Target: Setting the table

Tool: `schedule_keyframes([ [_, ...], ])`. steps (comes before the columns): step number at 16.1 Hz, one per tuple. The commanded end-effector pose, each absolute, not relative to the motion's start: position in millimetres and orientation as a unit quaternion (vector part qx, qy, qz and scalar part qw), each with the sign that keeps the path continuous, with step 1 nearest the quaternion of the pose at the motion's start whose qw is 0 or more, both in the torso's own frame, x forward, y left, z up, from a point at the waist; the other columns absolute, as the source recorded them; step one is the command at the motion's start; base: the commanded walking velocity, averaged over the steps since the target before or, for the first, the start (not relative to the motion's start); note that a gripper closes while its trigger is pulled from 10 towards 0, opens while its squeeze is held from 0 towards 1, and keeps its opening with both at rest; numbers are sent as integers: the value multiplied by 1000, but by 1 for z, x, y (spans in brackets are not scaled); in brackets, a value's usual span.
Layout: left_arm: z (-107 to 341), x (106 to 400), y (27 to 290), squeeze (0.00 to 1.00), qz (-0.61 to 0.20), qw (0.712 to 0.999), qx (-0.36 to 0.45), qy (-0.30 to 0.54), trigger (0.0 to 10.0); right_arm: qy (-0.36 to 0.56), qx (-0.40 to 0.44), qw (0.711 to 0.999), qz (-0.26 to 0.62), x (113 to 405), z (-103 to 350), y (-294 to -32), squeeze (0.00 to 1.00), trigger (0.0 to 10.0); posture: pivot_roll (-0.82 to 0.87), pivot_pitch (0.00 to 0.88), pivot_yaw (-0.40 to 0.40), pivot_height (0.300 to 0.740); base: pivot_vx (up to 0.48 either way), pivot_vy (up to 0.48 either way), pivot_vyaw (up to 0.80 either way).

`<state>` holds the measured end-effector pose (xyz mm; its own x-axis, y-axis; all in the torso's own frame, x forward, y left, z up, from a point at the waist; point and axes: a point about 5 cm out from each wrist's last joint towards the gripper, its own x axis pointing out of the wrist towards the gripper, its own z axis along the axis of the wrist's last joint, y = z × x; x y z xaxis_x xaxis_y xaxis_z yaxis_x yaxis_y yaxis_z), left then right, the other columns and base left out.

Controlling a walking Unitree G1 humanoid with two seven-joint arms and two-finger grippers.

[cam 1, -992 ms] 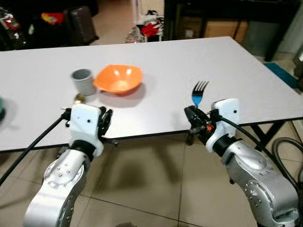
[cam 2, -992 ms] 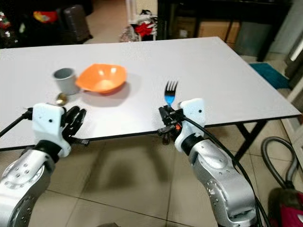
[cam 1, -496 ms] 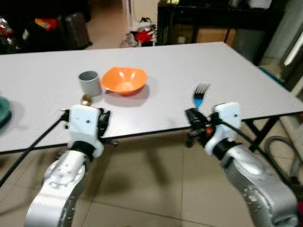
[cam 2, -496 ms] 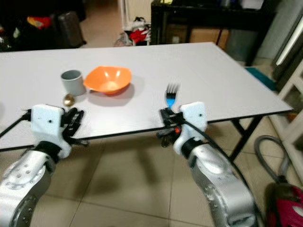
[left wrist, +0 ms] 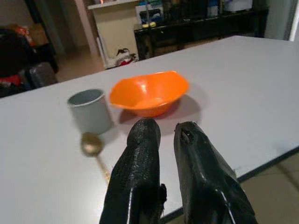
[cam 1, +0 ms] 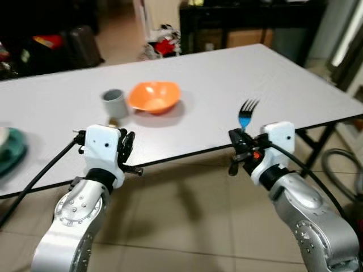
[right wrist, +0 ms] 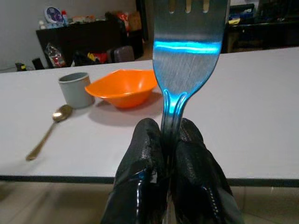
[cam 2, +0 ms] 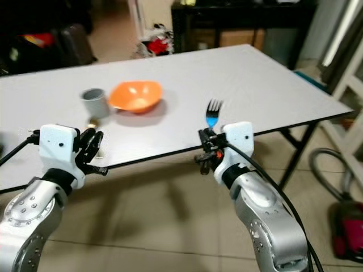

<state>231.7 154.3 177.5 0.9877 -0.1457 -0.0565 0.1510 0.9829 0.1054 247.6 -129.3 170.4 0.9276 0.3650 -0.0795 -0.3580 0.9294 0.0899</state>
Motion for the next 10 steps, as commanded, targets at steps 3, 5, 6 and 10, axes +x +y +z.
schedule_keyframes([
  [3,177,234,158,0,-57,997,35,27,10000,51,28,978,200,249,171,-126,0,10000,-28,0,64,740,0,0,0],
  [5,177,235,161,0,-43,998,33,21,10000,54,24,977,205,249,171,-126,0,10000,-24,0,56,740,0,0,0],
  [6,178,235,161,0,-49,998,37,14,10000,55,18,977,203,249,170,-127,0,10000,-24,0,54,740,0,0,0],
  [10,176,234,161,0,-47,998,29,16,10000,58,0,982,182,252,169,-133,0,10000,-35,0,48,740,250,0,0],
])
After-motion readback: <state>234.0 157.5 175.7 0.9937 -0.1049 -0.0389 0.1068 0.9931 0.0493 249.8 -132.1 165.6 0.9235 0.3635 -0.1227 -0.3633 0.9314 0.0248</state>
